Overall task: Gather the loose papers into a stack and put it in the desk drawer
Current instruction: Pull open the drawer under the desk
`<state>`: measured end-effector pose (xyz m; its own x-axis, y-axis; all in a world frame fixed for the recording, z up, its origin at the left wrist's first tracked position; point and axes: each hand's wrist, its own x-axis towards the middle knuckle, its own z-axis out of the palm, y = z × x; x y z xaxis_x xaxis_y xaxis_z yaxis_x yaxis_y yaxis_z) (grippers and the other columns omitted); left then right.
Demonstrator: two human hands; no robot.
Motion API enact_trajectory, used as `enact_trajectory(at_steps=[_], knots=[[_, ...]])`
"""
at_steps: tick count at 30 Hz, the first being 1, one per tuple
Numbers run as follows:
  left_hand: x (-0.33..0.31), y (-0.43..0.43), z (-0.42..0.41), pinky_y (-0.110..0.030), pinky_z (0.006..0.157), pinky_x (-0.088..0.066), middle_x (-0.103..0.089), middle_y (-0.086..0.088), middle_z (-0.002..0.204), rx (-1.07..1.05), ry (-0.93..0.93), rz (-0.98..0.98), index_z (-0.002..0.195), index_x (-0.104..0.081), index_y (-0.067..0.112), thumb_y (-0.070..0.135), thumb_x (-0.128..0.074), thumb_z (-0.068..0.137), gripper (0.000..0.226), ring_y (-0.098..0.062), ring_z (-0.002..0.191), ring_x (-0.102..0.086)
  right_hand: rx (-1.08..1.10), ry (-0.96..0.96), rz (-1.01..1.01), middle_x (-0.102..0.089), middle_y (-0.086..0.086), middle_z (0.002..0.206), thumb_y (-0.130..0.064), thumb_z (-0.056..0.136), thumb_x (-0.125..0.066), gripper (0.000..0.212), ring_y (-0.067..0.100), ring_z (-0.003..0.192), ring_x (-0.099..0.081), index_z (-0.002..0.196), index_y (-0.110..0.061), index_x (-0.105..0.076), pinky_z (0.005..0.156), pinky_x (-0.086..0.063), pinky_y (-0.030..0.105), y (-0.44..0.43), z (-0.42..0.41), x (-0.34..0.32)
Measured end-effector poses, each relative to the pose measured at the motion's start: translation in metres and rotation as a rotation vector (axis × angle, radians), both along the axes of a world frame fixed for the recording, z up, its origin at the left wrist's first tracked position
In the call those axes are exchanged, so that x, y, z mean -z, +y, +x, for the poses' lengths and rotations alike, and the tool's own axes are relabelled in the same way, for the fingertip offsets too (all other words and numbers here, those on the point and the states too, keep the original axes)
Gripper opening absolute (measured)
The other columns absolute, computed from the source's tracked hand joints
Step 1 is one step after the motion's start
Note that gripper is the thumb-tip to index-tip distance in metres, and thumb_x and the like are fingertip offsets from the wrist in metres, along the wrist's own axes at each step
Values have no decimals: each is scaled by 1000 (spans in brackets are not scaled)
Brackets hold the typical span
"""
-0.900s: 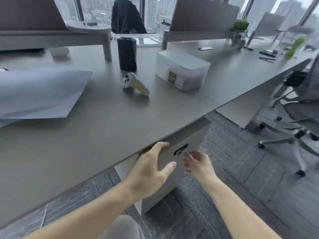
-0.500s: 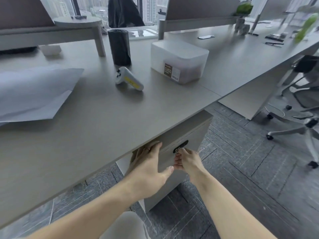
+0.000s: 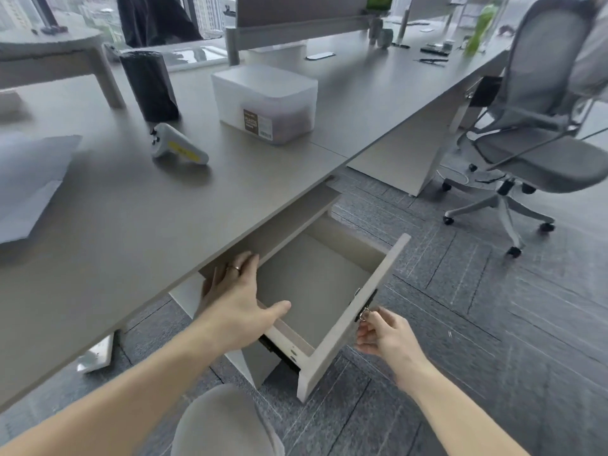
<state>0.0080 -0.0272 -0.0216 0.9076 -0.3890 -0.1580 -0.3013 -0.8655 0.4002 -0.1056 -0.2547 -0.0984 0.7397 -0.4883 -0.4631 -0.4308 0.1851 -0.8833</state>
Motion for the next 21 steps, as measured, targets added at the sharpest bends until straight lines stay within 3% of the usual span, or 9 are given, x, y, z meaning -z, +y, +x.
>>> enact_trajectory(at_steps=[10, 21], knots=[[0, -1, -3, -48, 124, -23, -18, 4, 171, 8, -41, 55, 164, -20, 19, 66, -65, 83, 104, -27, 155, -22, 125, -8, 1, -58, 13, 72, -4, 106, -42, 29, 22, 62, -58, 84, -2, -61, 50, -60, 26, -20, -70, 0], [4, -2, -3, -50, 121, -26, -20, 1, 171, 21, -95, 76, 162, -23, 18, 66, -69, 80, 105, -29, 152, -25, 163, 13, -29, -59, 15, 74, -5, 107, -40, 29, 24, 62, -58, 88, -2, -62, 54, -64, 32, -29, -91, 1]])
